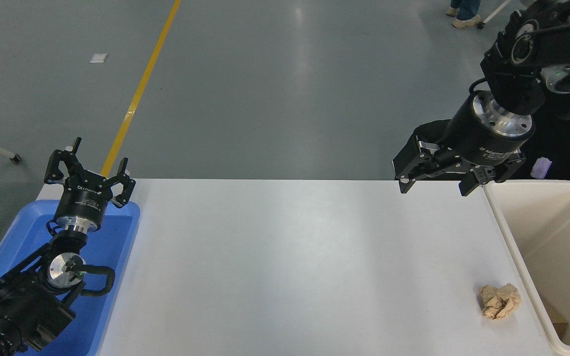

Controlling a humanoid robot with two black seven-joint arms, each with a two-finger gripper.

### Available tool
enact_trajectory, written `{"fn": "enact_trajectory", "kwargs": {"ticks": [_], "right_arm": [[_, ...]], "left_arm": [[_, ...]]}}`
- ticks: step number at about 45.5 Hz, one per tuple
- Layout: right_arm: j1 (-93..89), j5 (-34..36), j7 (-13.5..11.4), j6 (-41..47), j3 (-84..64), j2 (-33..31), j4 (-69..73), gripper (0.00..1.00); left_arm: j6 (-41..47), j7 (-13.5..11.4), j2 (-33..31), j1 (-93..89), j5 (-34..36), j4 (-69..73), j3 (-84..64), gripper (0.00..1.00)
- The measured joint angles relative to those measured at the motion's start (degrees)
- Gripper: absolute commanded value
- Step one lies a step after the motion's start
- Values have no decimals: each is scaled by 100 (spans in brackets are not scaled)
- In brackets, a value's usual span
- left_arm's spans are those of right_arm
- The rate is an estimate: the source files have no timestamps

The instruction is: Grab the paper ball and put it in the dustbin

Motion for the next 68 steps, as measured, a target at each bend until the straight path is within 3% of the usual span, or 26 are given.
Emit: {"fn": "enact_trajectory", "kwargs": {"ticks": [49, 68], "right_arm": [[77, 36, -5, 0, 121, -214, 0, 100], [-874, -461, -32, -191, -575, -1118, -86, 100]], "left_arm": [[3, 0, -1, 0, -3, 1, 6, 99], [10, 0, -1, -1, -1, 0, 7, 99]]}}
